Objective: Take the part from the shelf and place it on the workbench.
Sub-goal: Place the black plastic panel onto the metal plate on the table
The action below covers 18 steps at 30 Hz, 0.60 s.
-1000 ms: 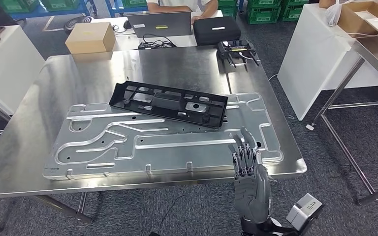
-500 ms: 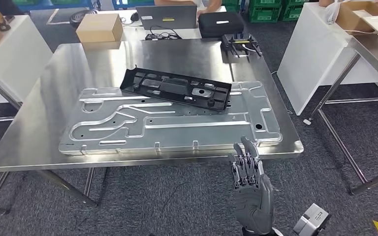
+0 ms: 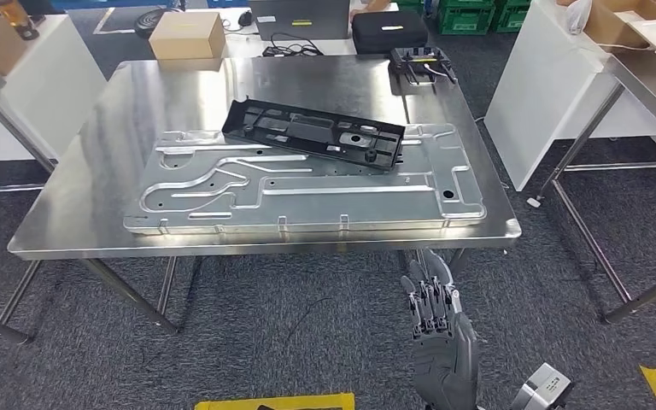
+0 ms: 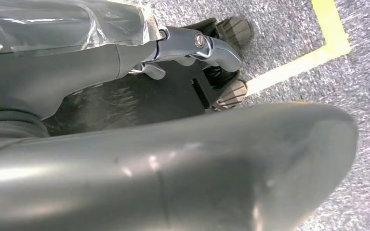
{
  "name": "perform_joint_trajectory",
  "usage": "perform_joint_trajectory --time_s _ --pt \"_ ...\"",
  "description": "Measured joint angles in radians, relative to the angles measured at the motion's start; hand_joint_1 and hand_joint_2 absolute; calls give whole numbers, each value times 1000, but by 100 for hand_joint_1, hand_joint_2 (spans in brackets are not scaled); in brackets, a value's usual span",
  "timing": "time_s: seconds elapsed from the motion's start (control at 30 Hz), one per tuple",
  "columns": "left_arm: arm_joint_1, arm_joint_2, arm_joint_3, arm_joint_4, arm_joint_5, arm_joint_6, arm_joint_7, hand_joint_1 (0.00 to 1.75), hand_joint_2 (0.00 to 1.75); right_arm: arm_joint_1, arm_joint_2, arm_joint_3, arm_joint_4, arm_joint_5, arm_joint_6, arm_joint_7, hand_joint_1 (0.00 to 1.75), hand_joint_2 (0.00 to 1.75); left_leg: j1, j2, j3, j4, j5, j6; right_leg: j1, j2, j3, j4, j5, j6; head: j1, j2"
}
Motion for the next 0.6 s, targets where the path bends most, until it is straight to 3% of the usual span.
perform_joint_trajectory --time_s 0.07,0.13,0.17,0.2,0.23,0.3,0.37,0.4,0.47,0.53,0.6 --pt "-3 0 0 0 -4 1 0 0 0 2 0 0 2 -1 3 2 0 0 9 2 -38 92 -65 -16 -5 -22 -7 -2 10 -11 -1 0" --pt "-9 0 1 0 -6 1 1 0 0 5 1 0 6 -2 6 3 0 0 18 5 -90 239 -142 -32 -5 -41 -18 -2 19 -12 -1 0" --pt "-11 0 1 0 -7 1 1 0 0 8 1 0 8 -3 7 4 0 0 22 6 -101 288 -159 -38 -6 -51 -23 -1 22 -9 -1 0" --pt "-11 0 1 0 -7 2 2 0 0 9 1 0 11 -5 9 5 0 0 26 8 -94 300 -158 -43 -7 -60 -27 -1 25 -7 -1 0" --pt "-10 1 2 0 -8 1 5 0 0 11 1 0 13 -8 13 6 0 0 29 13 -65 268 -139 -47 -10 -69 -28 -1 27 -4 -1 0" --pt "-3 1 2 0 -10 1 11 0 0 12 1 -1 17 -14 20 8 0 0 34 42 28 120 -87 -56 -14 -82 -29 0 28 5 -1 0" --pt "0 1 2 0 -16 0 14 0 0 13 1 -2 20 -19 28 9 0 0 28 72 85 12 -65 -48 -11 -93 -32 2 30 17 -1 0" --pt "1 1 2 0 -20 0 15 0 0 14 1 -3 21 -22 33 9 0 0 23 77 88 -5 -69 -38 -9 -99 -35 3 32 23 -1 0" --pt "2 1 2 0 -24 0 18 0 0 14 2 -4 23 -27 39 9 0 0 19 64 78 -8 -70 -13 -7 -112 -37 4 33 33 -1 0" --pt "5 1 2 0 -26 0 20 0 0 15 3 -5 25 -32 43 9 0 0 19 47 74 -10 -65 7 -12 -86 -54 38 5 40 -1 0" --pt "5 2 2 0 -26 0 22 0 0 18 3 -9 28 -36 47 7 0 0 15 32 70 -11 -60 21 -13 -38 -116 168 -66 40 0 0"
